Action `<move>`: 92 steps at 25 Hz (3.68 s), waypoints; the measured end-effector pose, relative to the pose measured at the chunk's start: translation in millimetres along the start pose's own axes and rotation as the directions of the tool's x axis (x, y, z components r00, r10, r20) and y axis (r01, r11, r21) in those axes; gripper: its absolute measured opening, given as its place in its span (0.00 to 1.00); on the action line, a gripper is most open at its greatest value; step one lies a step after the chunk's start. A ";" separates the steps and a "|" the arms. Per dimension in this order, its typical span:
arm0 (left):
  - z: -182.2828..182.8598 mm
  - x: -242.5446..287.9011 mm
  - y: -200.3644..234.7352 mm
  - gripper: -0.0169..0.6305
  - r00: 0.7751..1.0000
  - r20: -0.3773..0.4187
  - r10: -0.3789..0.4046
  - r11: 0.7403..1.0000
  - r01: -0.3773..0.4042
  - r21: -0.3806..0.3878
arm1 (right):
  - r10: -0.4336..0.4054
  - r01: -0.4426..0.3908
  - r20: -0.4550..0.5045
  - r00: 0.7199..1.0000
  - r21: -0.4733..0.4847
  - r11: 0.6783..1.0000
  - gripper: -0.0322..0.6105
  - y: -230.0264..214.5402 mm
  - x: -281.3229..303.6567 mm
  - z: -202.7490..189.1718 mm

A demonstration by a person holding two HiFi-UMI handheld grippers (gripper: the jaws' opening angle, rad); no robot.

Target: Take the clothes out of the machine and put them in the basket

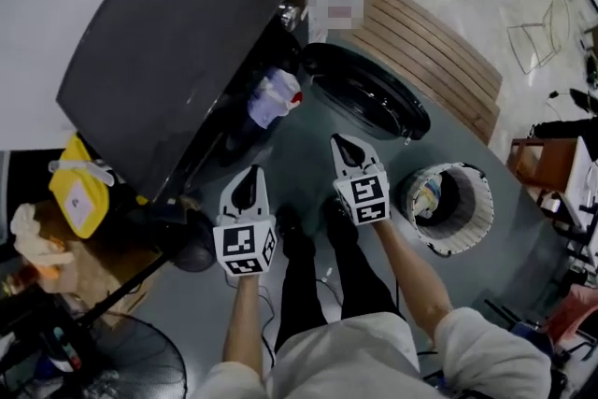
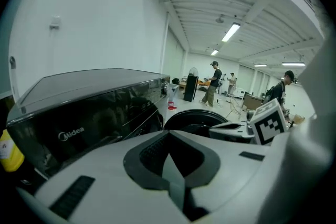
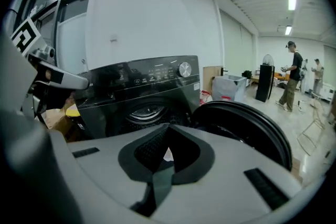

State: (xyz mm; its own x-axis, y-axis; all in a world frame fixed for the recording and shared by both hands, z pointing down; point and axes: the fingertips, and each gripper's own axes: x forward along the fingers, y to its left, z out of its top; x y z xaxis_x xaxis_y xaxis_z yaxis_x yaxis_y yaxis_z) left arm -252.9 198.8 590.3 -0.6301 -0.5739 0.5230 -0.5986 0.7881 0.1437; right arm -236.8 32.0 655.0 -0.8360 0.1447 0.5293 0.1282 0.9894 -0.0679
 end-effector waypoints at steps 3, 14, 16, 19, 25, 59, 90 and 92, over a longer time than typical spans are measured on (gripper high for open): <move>-16.3 -4.7 25.7 0.05 1.000 -0.006 0.030 0.999 -0.030 -0.016 | 0.055 -0.054 0.012 0.998 -0.025 0.998 0.09 30.0 34.8 7.4; -60.6 39.4 71.1 0.05 0.999 -0.006 0.037 0.999 -0.037 -0.037 | 0.115 -0.111 0.048 0.992 -0.081 0.990 0.09 67.0 123.8 0.0; -66.0 50.8 71.1 0.05 1.000 0.000 0.031 0.999 -0.031 -0.037 | 0.115 -0.110 0.051 0.992 -0.094 0.990 0.09 63.4 135.0 -6.4; -80.0 63.3 73.8 0.05 1.000 -0.002 0.026 0.999 -0.026 -0.033 | 0.118 -0.112 0.050 0.992 -0.099 0.989 0.09 61.4 151.3 -20.5; -121.5 84.7 86.1 0.05 0.999 -0.014 0.035 0.999 -0.035 -0.031 | 0.129 -0.125 0.017 0.992 -0.125 0.984 0.09 58.5 185.4 -65.9; -213.9 165.1 124.5 0.05 1.000 0.016 0.024 1.000 -0.024 -0.015 | 0.028 -0.061 -0.146 0.989 -0.229 0.971 0.74 35.6 432.4 -185.7; -118.3 106.9 64.9 0.05 0.998 0.058 0.002 0.999 0.001 -0.048 | 0.164 -0.164 -0.007 0.987 -0.086 0.983 0.22 66.0 172.7 -81.9; -106.3 96.6 57.1 0.05 0.998 0.063 -0.006 0.999 0.009 -0.050 | 0.151 -0.150 0.012 0.988 -0.071 0.986 0.22 65.2 141.0 -63.8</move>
State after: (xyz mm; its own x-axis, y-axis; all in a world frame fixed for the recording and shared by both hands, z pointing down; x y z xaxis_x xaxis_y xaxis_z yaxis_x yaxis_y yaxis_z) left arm -295.4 211.9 738.4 -0.6564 -0.5913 0.4685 -0.5788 0.7930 0.1901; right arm -312.3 116.3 779.1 -0.8135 0.2924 0.5027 0.2895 0.9533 -0.0860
